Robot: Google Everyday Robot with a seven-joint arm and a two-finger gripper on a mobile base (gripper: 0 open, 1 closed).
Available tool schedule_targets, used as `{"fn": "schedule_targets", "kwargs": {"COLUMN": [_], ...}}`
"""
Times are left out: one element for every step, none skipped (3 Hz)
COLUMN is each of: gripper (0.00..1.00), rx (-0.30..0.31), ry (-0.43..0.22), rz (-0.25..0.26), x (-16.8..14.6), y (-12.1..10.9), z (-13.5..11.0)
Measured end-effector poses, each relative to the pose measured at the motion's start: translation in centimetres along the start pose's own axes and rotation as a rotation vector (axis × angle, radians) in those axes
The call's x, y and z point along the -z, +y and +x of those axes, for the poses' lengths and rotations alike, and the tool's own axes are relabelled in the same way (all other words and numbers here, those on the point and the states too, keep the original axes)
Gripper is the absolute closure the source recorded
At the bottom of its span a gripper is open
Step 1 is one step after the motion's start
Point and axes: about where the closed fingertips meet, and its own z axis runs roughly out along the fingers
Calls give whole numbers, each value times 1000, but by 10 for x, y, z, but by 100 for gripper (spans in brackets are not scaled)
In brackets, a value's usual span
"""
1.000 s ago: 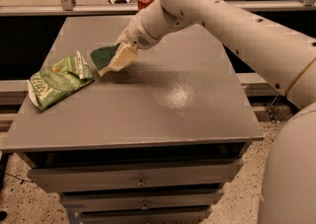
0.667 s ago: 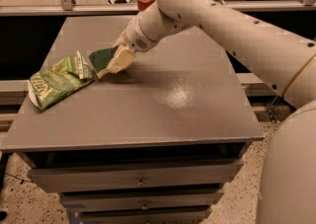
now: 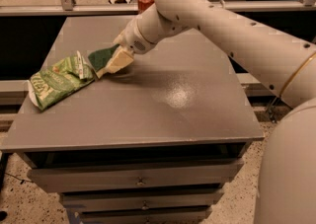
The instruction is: Move sponge near green jalapeno chip bag
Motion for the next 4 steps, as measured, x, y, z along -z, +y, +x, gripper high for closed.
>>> {"fn": "schedule_targets", "kwargs": {"gripper": [0, 0, 0, 0], "rx": [-1, -7, -56, -133], "ry": [-4, -29, -107, -205], "rz": [-1, -7, -8, 58], "x": [1, 14, 41, 112], "y": [0, 1, -5, -24], "z": [0, -1, 18, 69]}}
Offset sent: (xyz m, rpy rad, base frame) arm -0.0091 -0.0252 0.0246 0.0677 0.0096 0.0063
